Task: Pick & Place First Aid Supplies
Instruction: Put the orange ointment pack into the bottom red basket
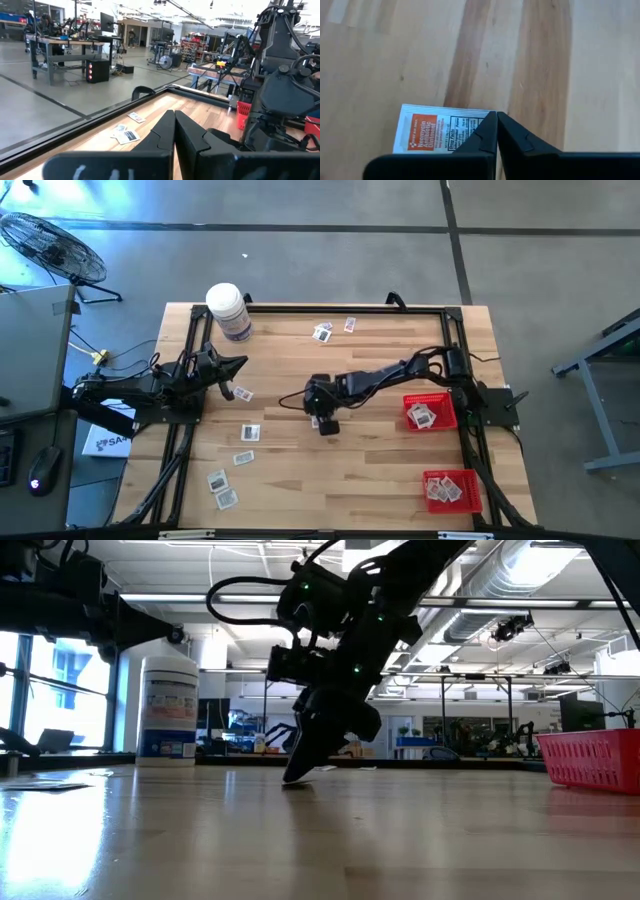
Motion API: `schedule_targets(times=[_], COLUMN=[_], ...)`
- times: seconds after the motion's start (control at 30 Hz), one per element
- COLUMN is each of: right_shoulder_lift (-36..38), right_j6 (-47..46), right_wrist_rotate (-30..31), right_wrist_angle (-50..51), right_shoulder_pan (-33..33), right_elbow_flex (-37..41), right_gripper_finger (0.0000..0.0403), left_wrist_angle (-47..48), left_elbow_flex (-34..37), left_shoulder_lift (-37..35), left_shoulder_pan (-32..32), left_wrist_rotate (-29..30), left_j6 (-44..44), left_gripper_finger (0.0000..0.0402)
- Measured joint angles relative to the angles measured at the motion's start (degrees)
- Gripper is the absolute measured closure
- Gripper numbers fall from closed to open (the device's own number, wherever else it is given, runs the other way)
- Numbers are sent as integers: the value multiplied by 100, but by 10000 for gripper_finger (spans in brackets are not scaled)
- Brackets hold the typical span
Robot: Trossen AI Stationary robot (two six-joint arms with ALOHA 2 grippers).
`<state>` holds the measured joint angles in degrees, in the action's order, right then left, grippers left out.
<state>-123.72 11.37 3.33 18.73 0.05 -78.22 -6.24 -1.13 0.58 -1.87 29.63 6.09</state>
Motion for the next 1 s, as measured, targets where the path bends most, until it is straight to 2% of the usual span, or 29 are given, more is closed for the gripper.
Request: schedule_targets(times=[0.23,0.47,0.83,1.0], right_shoulder_lift=[54,356,739,758], right_j6=[-220,-379,-832,-929], right_wrist_rotate=[552,768,633,319], right_wrist_angle=[-36,127,676,805], right_shoulder_pan=[-2,4,-11,-44], right_elbow_flex=[23,52,52,48], right_gripper_finger=[401,402,400,372], left_wrist_angle=[1,25,35,35], left_elbow_flex=[1,1,2,0], left_shoulder_lift=[0,0,0,0], left_shoulder_pan=[0,0,0,0], left_wrist_rotate=[0,66,125,127], left_j6=[0,-2,-2,-2], left_gripper_finger=[401,401,401,401])
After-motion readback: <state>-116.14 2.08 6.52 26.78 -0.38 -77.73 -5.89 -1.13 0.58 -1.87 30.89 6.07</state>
